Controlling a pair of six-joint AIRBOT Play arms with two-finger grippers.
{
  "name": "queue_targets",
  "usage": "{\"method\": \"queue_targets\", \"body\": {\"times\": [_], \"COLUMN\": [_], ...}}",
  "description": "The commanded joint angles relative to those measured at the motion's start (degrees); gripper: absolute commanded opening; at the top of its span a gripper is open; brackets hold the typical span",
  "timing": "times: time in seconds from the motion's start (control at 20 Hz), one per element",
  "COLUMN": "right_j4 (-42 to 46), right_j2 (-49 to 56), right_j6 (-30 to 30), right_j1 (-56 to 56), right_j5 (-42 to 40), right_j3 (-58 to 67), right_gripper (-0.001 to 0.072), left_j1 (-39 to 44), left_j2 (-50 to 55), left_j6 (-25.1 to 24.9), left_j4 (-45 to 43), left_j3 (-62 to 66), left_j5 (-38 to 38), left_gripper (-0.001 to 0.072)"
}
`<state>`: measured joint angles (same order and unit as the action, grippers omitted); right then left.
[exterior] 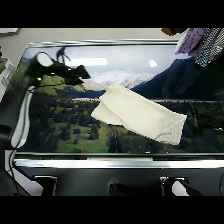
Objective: Fold the clothes and pants, and hang the long-sleeved shirts on hangers.
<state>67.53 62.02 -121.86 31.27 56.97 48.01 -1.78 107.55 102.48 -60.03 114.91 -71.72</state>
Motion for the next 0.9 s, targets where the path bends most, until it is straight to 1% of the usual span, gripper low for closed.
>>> {"method": "queue_targets", "body": {"times": [0.0, 0.1, 0.2, 0.35, 0.45, 0.6, 0.7, 0.85], "right_j4": [1.4, 1.6, 1.1, -1.6, -4.5, -7.3, -7.6, -7.6], "right_j2": [-4.0, -5.4, -5.3, -4.5, -2.2, 3.2, 6.1, 7.3], "right_j6": [13.1, 15.1, 20.4, 28.4, 33.6, 40.5, 43.3, 45.3], "right_j1": [6.4, 6.3, 6.3, 6.3, 6.3, 6.3, 6.3, 6.3], "right_j5": [15.0, 16.0, 15.6, 12.3, 9.6, 5.8, 4.7, 2.4], "right_j3": [-0.4, -2.8, -5.9, -9.0, -9.0, -9.0, -9.0, -9.0], "right_gripper": [0.0681, 0.0682, 0.0682, 0.0682, 0.0688, 0.0689, 0.0689, 0.0688], "left_j1": [-4.7, -5.4, -5.4, -5.3, -5.2, -5.2, -5.2, -5.2], "left_j2": [-6.2, -10.5, -15.3, -23.1, -27.0, -29.4, -29.4, -29.4], "left_j6": [-4.5, -6.0, -6.8, -7.1, -7.9, -11.1, -11.2, -11.2], "left_j4": [-4.1, -4.1, -4.1, -3.8, -3.6, -3.6, -3.6, -3.6], "left_j3": [-3.6, -9.8, -18.6, -34.0, -41.2, -45.6, -45.7, -45.7], "left_j5": [-8.4, -8.3, -6.6, 0.0, 3.1, 4.0, 3.8, 4.3], "left_gripper": [0.0546, 0.0546, 0.0546, 0.0545, 0.0545, 0.0545, 0.0545, 0.0545]}}
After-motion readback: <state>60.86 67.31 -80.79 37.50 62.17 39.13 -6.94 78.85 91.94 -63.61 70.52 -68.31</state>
